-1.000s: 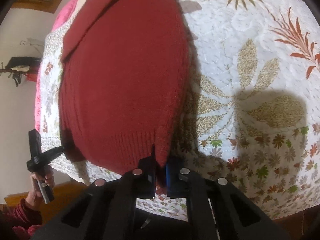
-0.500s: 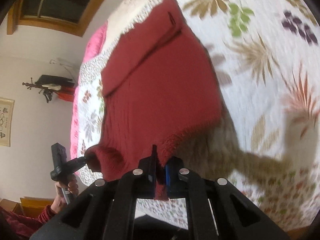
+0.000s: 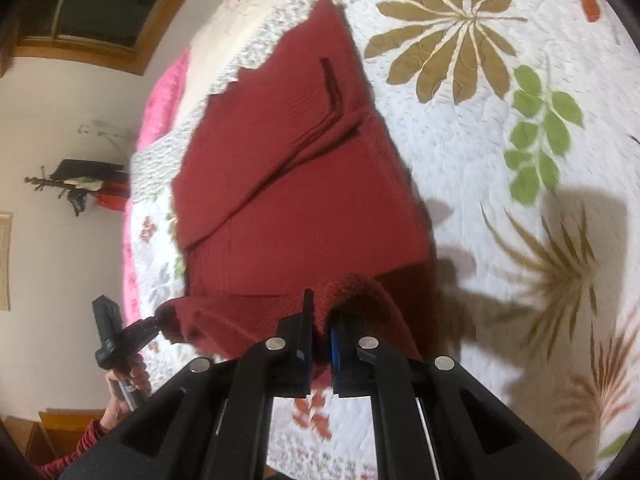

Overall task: Fold small clothes
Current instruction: 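Lift the hem with both tools and fold it up toward the collar, then lay the hem down and open both tools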

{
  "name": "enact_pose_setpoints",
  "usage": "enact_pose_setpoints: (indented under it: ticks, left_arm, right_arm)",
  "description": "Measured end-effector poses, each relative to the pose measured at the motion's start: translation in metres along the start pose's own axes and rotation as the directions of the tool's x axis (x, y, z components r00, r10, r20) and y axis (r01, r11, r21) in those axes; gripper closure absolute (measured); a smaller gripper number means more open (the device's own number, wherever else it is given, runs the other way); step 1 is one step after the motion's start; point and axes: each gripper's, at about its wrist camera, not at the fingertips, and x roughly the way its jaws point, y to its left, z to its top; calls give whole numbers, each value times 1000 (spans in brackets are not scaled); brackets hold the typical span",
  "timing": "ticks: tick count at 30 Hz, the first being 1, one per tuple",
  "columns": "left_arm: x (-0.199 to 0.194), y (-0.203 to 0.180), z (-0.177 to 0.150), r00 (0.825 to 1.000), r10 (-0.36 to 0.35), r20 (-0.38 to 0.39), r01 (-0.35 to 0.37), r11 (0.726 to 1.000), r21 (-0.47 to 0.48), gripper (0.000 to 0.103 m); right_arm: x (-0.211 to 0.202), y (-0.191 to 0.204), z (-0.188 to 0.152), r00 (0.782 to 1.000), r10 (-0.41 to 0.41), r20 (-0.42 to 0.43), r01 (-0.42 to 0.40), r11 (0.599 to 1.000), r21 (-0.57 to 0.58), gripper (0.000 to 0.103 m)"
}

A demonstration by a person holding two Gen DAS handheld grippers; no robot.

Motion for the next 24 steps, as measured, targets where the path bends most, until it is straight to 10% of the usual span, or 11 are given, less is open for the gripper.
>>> enact_pose_setpoints:
  ticks: [13,16,24]
  left_arm:
    - [-2,41,23,994,-91,-54,79,976,-204,60]
    - [-25,45,26,998,-52,27,57,978,-202,41]
    - [-43,16,27,982,151,110,-155,988,28,40]
  right_arm:
    - [3,-21,38,999,-48,26,47,998,48,74]
    - [-7,-15,37,998,-57,33,57,998,-8,74]
    - [-3,23,27,987,-159,19,158,953,-258,59]
